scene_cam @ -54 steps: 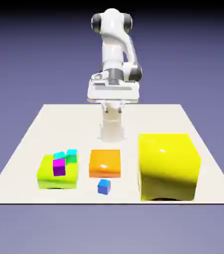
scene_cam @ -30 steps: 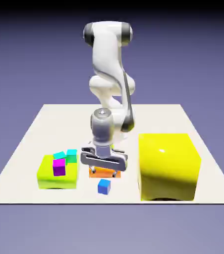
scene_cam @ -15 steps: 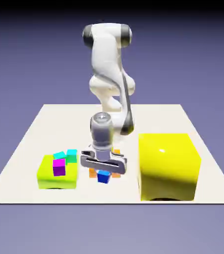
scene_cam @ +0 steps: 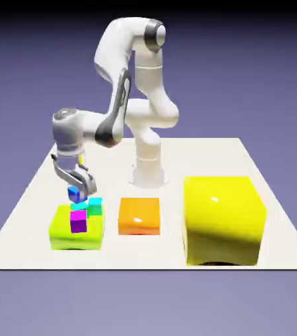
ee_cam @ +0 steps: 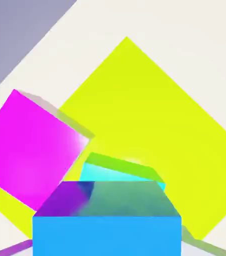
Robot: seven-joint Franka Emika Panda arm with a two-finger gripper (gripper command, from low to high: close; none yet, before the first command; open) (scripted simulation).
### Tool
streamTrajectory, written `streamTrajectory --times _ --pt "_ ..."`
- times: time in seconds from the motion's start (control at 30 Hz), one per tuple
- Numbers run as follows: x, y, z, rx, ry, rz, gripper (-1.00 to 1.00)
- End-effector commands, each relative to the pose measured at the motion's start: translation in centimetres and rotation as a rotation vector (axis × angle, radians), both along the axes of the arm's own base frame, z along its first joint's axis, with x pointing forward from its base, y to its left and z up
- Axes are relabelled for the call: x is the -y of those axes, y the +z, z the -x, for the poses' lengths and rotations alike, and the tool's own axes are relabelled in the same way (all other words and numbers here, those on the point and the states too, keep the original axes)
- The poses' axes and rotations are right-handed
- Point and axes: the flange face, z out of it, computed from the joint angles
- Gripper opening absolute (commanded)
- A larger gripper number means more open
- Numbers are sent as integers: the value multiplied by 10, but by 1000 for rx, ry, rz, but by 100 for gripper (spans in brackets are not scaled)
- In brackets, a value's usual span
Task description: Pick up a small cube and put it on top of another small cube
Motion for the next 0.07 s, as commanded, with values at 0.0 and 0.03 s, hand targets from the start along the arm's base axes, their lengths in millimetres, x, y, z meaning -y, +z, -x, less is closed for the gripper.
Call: streamTrajectory --times 0.0,0.03 --pt "0 0 0 0 0 0 100" --pt "0 15 -2 1 1 -1 100"
